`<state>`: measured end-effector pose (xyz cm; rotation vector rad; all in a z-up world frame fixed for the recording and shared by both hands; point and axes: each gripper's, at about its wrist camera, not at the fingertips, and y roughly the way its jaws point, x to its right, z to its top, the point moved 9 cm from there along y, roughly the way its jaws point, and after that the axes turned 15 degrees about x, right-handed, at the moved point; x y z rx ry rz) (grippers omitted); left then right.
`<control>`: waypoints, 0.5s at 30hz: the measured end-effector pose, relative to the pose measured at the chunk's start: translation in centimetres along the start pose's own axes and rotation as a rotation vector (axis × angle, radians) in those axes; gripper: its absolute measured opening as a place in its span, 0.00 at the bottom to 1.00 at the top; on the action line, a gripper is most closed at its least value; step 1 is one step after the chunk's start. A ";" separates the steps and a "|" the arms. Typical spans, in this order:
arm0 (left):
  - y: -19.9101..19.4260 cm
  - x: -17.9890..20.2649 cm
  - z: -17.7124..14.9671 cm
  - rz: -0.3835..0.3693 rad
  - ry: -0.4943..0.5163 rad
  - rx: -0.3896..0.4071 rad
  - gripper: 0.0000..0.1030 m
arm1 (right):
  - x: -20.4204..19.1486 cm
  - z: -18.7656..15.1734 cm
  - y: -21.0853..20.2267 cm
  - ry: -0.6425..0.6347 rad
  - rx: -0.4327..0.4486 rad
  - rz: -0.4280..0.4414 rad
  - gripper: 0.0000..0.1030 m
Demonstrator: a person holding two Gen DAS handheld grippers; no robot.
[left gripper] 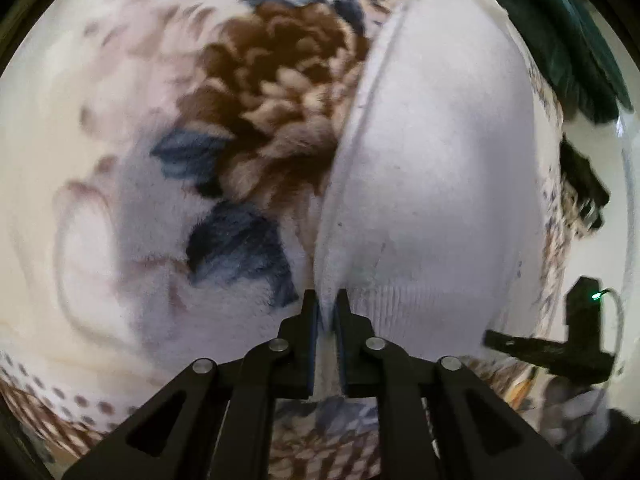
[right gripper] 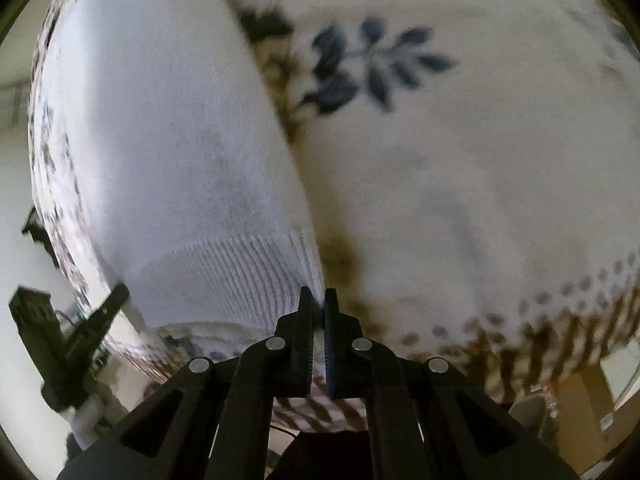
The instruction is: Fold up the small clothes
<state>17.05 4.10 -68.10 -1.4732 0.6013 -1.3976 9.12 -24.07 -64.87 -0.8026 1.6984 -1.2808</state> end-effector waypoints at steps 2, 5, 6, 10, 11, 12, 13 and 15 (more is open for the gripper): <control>-0.9 0.0 0.1 -0.059 -0.059 0.001 0.17 | -0.8 0.0 1.0 -0.051 -0.032 0.018 0.06; -2.1 -0.5 0.4 -0.116 -0.086 0.037 0.56 | -1.3 -0.1 0.9 -0.005 -0.098 0.116 0.30; -2.1 -0.8 0.6 -0.127 -0.104 0.042 0.61 | -1.4 0.1 0.6 -0.001 -0.089 0.133 0.51; 0.3 -1.4 0.3 -0.207 -0.179 0.008 0.61 | -0.7 1.0 -0.1 0.027 -0.036 0.197 0.63; 0.9 -1.1 0.1 -0.227 -0.180 -0.003 0.61 | -0.6 1.1 0.6 0.040 -0.042 0.218 0.63; 1.6 -0.4 -0.2 -0.247 -0.171 -0.017 0.61 | -0.4 1.2 1.2 0.060 -0.047 0.236 0.63; 2.2 0.1 -0.4 -0.251 -0.150 -0.025 0.61 | -0.5 1.1 1.9 0.075 -0.050 0.251 0.63; 2.9 1.3 -0.5 -0.269 -0.126 -0.027 0.61 | -0.7 1.3 3.0 0.118 -0.055 0.308 0.65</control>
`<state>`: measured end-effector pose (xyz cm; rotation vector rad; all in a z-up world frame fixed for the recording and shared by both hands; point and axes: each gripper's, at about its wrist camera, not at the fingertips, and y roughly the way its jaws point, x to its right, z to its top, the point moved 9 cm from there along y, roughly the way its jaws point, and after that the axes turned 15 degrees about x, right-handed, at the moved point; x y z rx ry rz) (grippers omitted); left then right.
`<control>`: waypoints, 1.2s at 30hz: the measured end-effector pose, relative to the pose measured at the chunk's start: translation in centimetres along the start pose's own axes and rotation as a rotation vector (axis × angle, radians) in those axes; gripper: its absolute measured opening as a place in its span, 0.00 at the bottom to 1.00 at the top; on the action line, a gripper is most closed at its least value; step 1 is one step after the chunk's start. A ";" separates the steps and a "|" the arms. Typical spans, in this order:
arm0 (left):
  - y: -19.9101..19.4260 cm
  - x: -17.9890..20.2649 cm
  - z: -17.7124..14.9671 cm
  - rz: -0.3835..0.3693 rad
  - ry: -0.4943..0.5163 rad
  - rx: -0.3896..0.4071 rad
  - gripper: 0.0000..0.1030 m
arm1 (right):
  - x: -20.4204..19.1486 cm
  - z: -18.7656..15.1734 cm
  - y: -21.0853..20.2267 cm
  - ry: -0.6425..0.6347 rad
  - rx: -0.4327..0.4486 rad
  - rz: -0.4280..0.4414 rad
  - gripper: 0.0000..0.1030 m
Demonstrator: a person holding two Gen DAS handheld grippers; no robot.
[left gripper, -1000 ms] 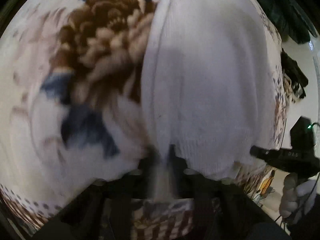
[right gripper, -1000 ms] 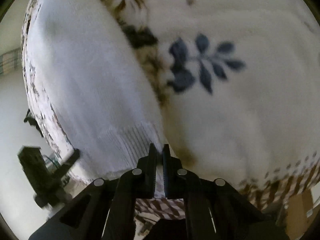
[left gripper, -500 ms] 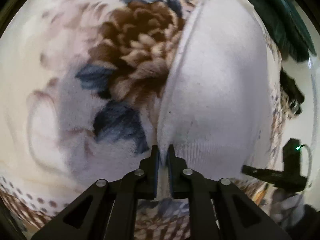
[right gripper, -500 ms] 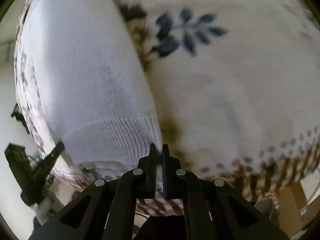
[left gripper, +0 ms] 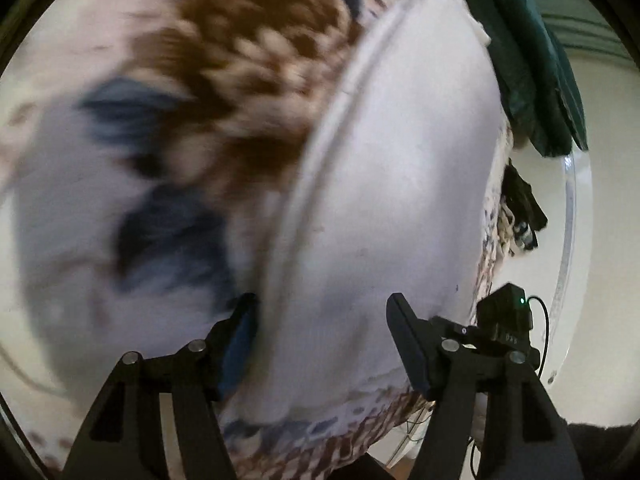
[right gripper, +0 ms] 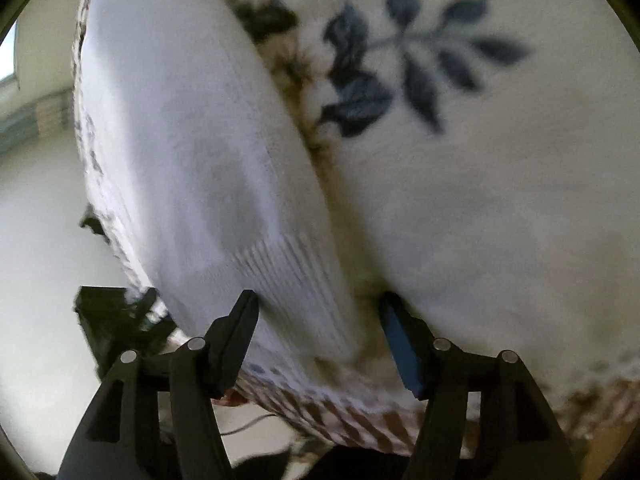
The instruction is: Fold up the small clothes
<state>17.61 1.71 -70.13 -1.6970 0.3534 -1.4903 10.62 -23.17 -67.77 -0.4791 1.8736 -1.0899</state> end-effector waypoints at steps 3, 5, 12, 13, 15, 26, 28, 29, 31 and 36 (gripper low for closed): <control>0.6 1.6 -0.3 -0.010 0.026 0.018 0.57 | -1.2 -0.1 1.0 0.037 0.024 0.088 0.65; 0.1 1.7 -0.5 0.010 0.067 0.015 0.14 | -2.2 -0.5 1.7 0.034 0.032 0.100 0.48; -2.7 3.9 0.4 -0.024 0.036 0.045 0.12 | -4.4 -1.5 0.8 0.048 0.045 0.142 0.14; -3.2 4.6 0.8 -0.037 0.036 0.052 0.12 | -4.8 -0.9 -0.1 0.051 0.051 0.156 0.14; -4.4 6.7 1.9 -0.064 0.044 0.079 0.12 | -6.2 -0.7 -1.7 0.053 0.069 0.190 0.14; -3.0 17.8 20.9 -0.203 0.083 0.335 0.12 | -18.2 15.2 -9.9 -0.035 0.249 0.320 0.14; -1.1 19.2 25.7 -0.213 0.057 0.362 0.12 | -20.4 20.3 -10.8 -0.043 0.282 0.329 0.14; -0.3 19.8 27.2 -0.219 0.052 0.362 0.12 | -21.9 22.5 -10.6 -0.040 0.294 0.321 0.14; 1.9 20.5 31.4 -0.210 0.040 0.358 0.13 | -24.6 26.8 -10.4 -0.036 0.298 0.322 0.14; 3.7 19.8 38.2 -0.254 -0.063 0.397 0.62 | -28.8 37.3 -7.1 -0.070 0.248 0.257 0.20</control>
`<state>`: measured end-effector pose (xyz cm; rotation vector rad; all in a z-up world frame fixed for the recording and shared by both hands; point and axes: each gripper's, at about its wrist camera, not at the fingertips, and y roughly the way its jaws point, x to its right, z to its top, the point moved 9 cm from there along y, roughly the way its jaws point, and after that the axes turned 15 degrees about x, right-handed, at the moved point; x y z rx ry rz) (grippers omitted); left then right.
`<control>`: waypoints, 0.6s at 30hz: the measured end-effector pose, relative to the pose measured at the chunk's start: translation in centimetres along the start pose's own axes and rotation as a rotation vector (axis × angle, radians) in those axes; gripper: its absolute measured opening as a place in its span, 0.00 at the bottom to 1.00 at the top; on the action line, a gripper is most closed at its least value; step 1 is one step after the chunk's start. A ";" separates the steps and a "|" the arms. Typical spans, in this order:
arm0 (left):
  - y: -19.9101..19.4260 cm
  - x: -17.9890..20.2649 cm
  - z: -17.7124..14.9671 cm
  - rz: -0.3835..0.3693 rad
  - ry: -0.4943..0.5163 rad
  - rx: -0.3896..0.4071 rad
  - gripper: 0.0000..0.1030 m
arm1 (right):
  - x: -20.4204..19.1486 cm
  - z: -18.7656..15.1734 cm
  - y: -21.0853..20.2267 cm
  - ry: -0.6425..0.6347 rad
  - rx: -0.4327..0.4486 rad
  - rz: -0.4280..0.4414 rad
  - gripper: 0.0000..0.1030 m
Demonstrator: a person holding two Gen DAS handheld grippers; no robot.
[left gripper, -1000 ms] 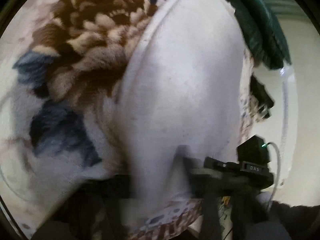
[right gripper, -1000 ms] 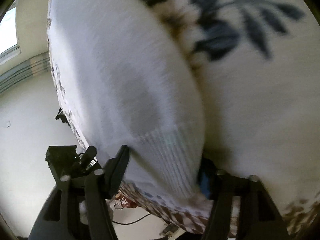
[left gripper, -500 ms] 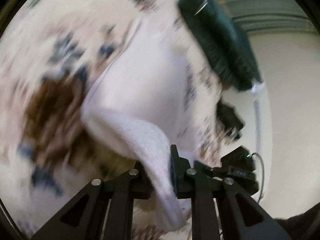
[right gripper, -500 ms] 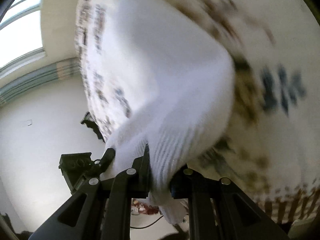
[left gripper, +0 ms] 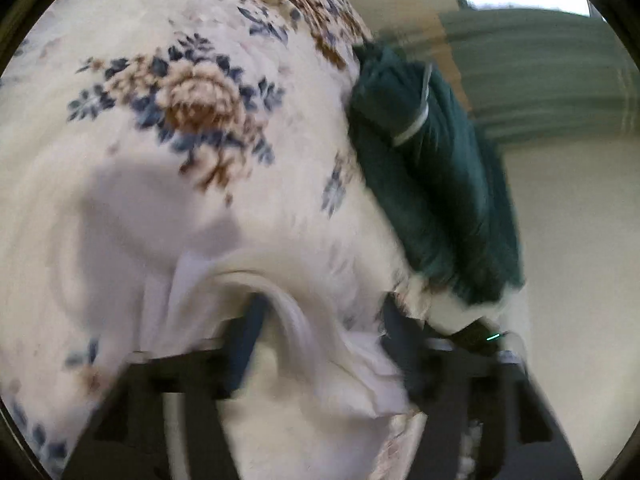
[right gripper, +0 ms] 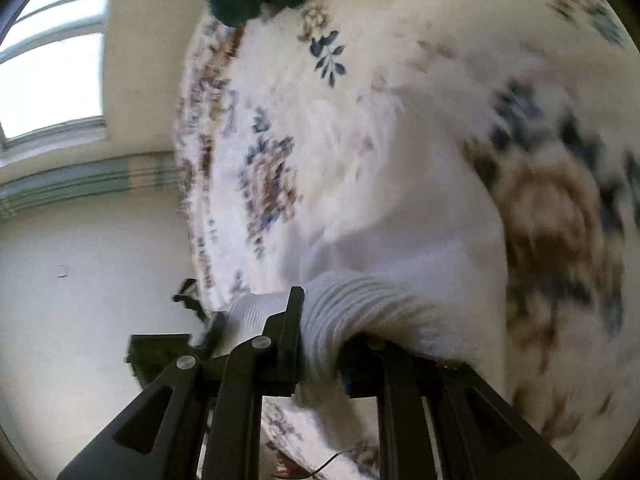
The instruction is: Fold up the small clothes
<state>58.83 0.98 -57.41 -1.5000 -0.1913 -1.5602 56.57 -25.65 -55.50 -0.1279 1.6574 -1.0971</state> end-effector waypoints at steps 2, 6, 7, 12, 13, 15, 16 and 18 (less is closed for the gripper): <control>0.3 -0.7 2.2 0.000 -0.039 0.044 0.62 | 0.3 1.9 1.3 -0.005 -0.037 -0.011 0.31; -0.2 -1.4 3.0 0.083 0.097 0.049 0.62 | -0.3 2.6 2.8 -0.024 -0.061 0.029 0.52; 0.0 -1.7 2.6 0.120 0.156 0.028 0.62 | -0.4 2.2 2.6 -0.041 -0.063 0.034 0.53; 2.5 -3.4 -2.1 0.234 0.397 -0.159 0.62 | 2.4 1.7 -1.8 -0.181 0.020 -0.082 0.54; 3.5 -3.7 -3.3 0.240 0.426 -0.201 0.62 | 3.3 1.6 -2.3 -0.202 0.033 -0.120 0.54; 4.6 -3.6 -4.7 0.242 0.471 -0.249 0.62 | 5.6 0.9 -3.6 -0.256 0.060 -0.219 0.54; 5.2 -3.4 -5.4 0.251 0.520 -0.259 0.62 | 6.4 0.6 -3.9 -0.267 0.072 -0.247 0.54; 5.4 -3.1 -5.9 0.255 0.577 -0.242 0.15 | 8.1 -0.3 -3.8 -0.241 0.059 -0.257 0.54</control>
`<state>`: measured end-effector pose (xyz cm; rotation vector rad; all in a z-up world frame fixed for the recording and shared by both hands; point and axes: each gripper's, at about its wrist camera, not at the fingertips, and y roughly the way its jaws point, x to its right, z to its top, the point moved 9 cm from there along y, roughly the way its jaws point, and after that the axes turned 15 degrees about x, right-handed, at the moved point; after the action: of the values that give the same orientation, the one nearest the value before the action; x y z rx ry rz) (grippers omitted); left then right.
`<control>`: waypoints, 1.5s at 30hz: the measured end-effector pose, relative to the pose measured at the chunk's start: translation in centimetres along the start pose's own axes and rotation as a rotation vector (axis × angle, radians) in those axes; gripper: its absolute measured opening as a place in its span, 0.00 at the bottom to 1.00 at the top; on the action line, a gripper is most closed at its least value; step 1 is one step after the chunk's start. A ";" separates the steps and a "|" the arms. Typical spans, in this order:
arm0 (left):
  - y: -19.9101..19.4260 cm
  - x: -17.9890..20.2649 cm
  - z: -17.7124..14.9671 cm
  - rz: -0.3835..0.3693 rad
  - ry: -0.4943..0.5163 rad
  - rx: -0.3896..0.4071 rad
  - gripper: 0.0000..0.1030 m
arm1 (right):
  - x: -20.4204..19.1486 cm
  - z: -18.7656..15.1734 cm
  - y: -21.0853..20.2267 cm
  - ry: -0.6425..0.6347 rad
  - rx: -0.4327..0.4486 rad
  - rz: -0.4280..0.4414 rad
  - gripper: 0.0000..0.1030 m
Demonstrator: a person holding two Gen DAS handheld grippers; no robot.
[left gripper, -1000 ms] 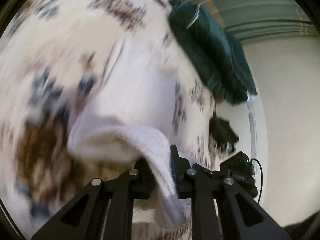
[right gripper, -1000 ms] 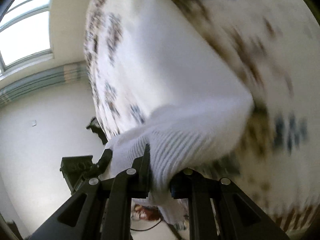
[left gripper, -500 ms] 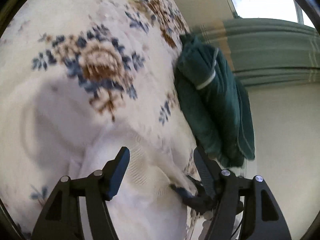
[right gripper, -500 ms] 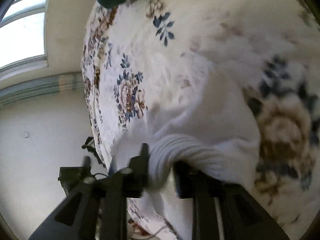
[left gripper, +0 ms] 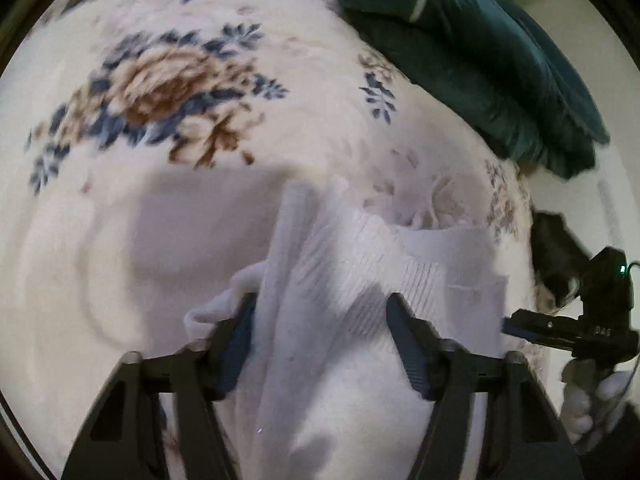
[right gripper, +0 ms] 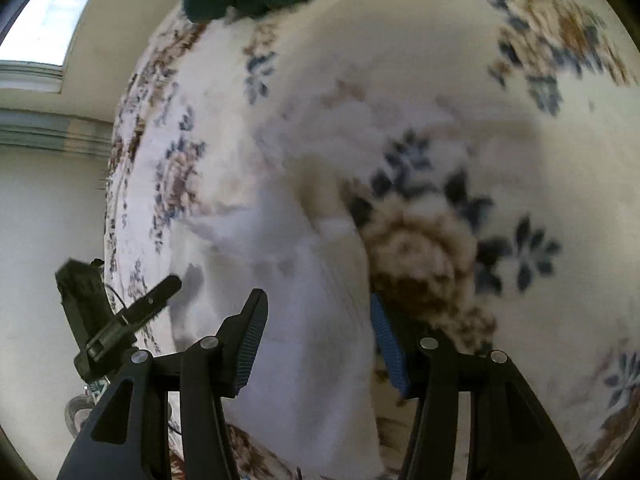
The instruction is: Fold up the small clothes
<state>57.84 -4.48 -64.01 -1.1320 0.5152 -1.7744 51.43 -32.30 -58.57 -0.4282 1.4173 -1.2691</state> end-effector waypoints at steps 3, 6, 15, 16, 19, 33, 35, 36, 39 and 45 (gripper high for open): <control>-1.1 -0.6 0.4 0.008 -0.039 0.050 0.09 | 1.0 -1.2 1.4 0.080 -0.025 0.061 0.18; -3.7 -1.7 1.2 0.014 -0.093 0.120 0.08 | 0.8 0.0 0.5 0.067 0.079 0.054 0.05; -3.1 -7.5 2.8 0.049 -0.319 0.139 0.06 | -3.6 6.0 0.3 -0.054 0.172 0.012 0.04; -2.5 -8.0 2.4 0.057 -0.329 0.120 0.06 | -3.5 6.4 1.6 -0.067 0.151 -0.008 0.04; -1.6 -7.9 1.3 0.037 -0.349 0.066 0.08 | -2.9 6.5 4.5 -0.100 0.086 -0.062 0.04; -9.9 -5.4 -8.2 -0.044 -0.380 0.056 0.53 | 3.3 -5.4 -4.2 0.033 -0.088 0.053 0.44; -9.5 -4.8 -10.0 -0.057 -0.388 0.026 0.53 | 4.6 -8.7 -4.4 0.103 -0.140 0.076 0.45; -9.1 -4.7 -10.8 -0.054 -0.392 0.010 0.53 | 4.9 -10.5 -3.9 0.146 -0.174 0.117 0.45; -8.2 -4.1 -12.2 -0.046 -0.387 -0.001 0.50 | 4.7 -12.6 -2.8 0.217 -0.165 0.201 0.16; -9.2 -4.5 -11.9 -0.042 -0.405 0.054 0.10 | 4.9 -11.0 -5.1 0.184 0.047 0.082 0.08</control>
<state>43.70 2.21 -65.15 -1.4263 0.1995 -1.5270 38.40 -33.25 -58.92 -0.2232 1.5397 -1.2976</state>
